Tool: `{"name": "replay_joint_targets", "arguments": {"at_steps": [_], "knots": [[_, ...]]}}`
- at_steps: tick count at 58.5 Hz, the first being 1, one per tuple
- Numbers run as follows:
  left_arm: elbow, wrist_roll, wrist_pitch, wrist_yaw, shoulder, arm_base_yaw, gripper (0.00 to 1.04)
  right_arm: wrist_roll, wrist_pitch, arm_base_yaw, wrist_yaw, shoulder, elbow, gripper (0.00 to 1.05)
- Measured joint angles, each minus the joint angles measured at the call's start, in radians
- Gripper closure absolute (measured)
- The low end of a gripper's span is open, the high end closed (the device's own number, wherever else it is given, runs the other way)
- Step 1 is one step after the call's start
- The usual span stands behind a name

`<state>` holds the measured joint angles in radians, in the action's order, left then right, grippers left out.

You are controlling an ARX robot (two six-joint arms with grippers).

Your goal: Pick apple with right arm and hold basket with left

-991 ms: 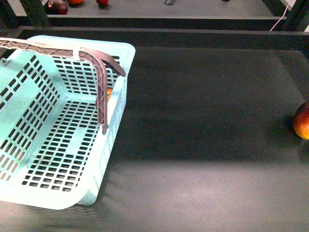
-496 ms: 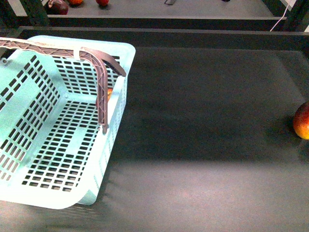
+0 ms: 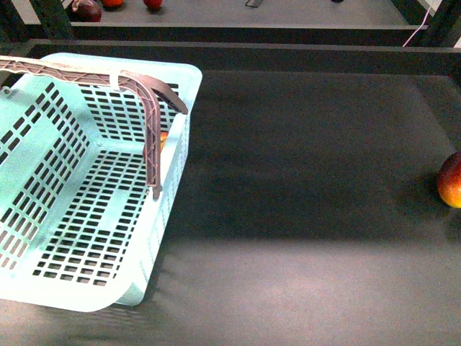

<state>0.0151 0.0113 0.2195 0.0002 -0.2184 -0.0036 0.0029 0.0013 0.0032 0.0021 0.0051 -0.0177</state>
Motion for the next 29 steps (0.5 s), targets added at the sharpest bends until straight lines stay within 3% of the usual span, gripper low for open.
{"name": "replay_joint_targets", "arguments": {"at_steps": [8, 13, 29], "knots": [[0.0, 0.0, -0.043, 0.0, 0.042, 0.0, 1.01, 0.0, 0.0, 0.0, 0.0, 0.0, 0.0, 0.09], [0.0, 0.0, -0.206, 0.0, 0.179, 0.0, 1.01, 0.0, 0.0, 0.0, 0.0, 0.0, 0.0, 0.09], [0.0, 0.0, -0.218, 0.0, 0.212, 0.0, 1.01, 0.0, 0.0, 0.0, 0.0, 0.0, 0.0, 0.09]]}}
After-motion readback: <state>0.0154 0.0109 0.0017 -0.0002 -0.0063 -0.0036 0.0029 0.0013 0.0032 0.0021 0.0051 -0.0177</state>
